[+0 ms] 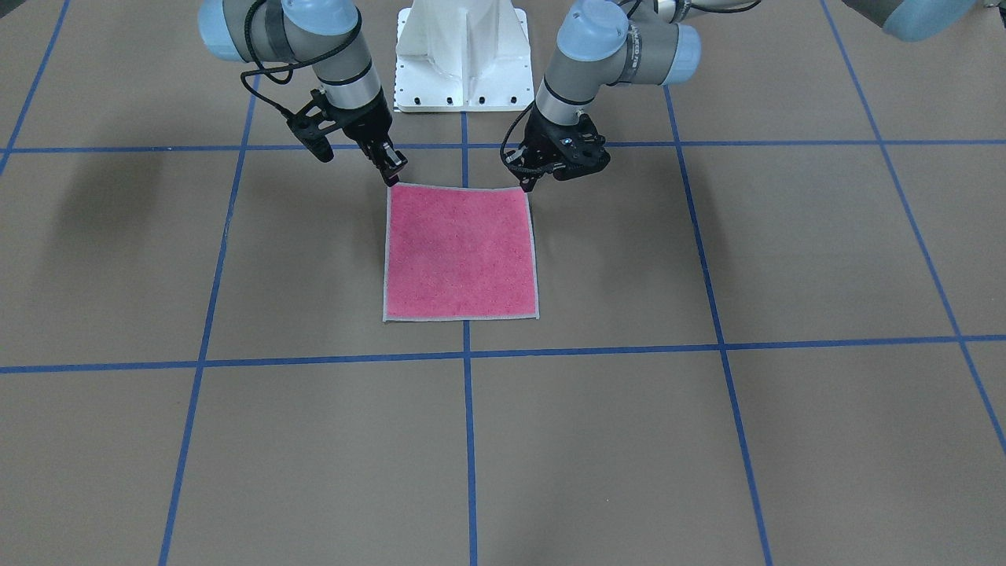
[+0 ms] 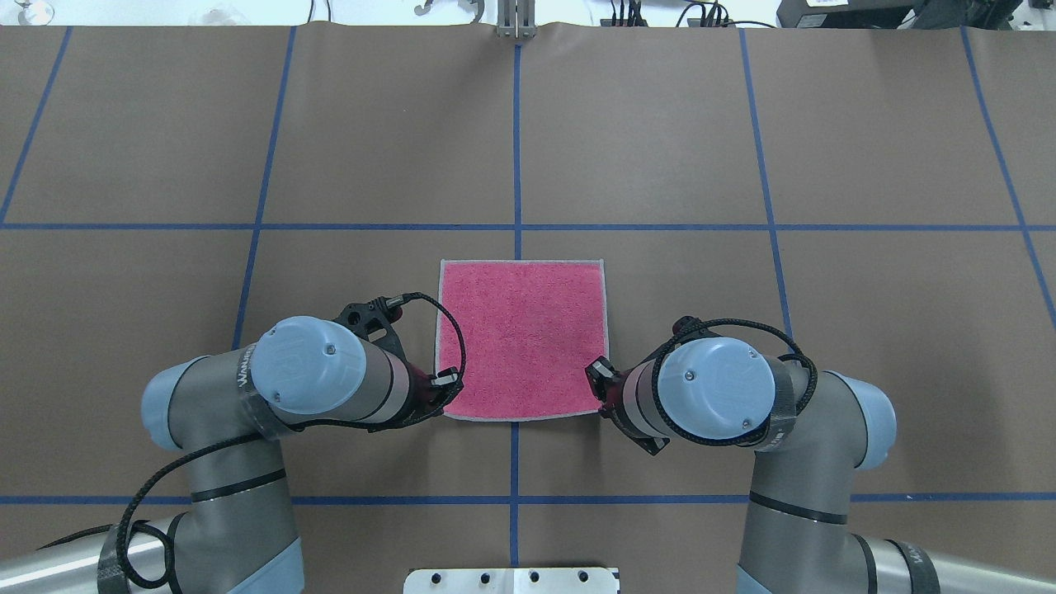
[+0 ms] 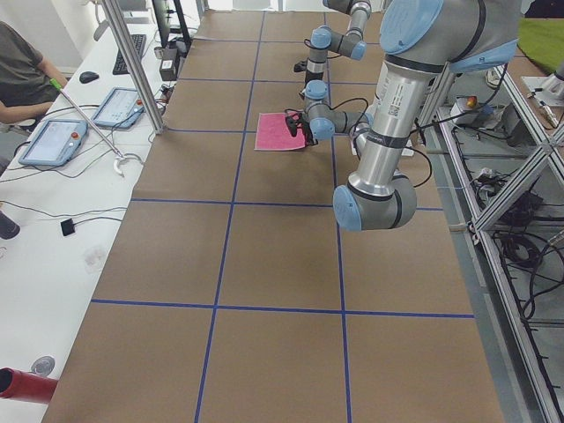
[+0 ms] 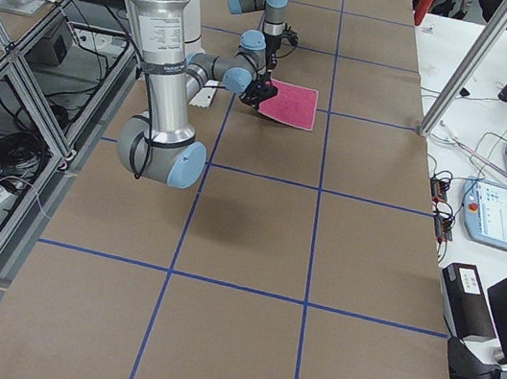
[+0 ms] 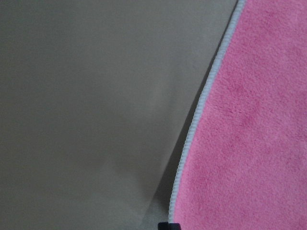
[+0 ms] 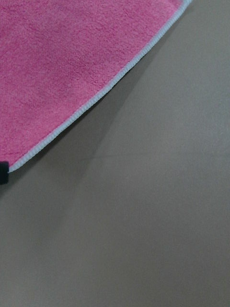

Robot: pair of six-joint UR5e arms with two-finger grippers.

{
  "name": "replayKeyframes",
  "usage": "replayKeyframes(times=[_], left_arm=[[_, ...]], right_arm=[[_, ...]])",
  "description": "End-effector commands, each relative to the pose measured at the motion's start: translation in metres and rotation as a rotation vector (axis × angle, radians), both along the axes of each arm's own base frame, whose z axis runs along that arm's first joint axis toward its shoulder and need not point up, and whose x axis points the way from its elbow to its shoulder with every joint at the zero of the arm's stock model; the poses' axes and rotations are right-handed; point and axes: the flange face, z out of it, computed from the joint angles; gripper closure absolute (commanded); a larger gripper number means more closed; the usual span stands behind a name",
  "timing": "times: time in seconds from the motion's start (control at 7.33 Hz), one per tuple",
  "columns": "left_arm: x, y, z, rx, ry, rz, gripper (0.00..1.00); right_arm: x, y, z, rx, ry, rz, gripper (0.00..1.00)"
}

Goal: Fold towel twice with both arms
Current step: 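Close the left gripper on the near towel corner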

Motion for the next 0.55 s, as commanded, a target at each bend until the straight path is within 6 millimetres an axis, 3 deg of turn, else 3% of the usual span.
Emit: replayKeyframes(times=[0.0, 0.41], left_arm=[[-0.012, 0.003, -0.005, 0.004, 0.017, -0.004, 1.00], [-0.020, 0.015, -0.015, -0.062, 0.049, -0.032, 1.00]], right_arm=[[0.002, 0.001, -0.003, -0.005, -0.009, 0.003, 1.00], [0.007, 0.005, -0.011, -0.019, -0.030, -0.016, 1.00]])
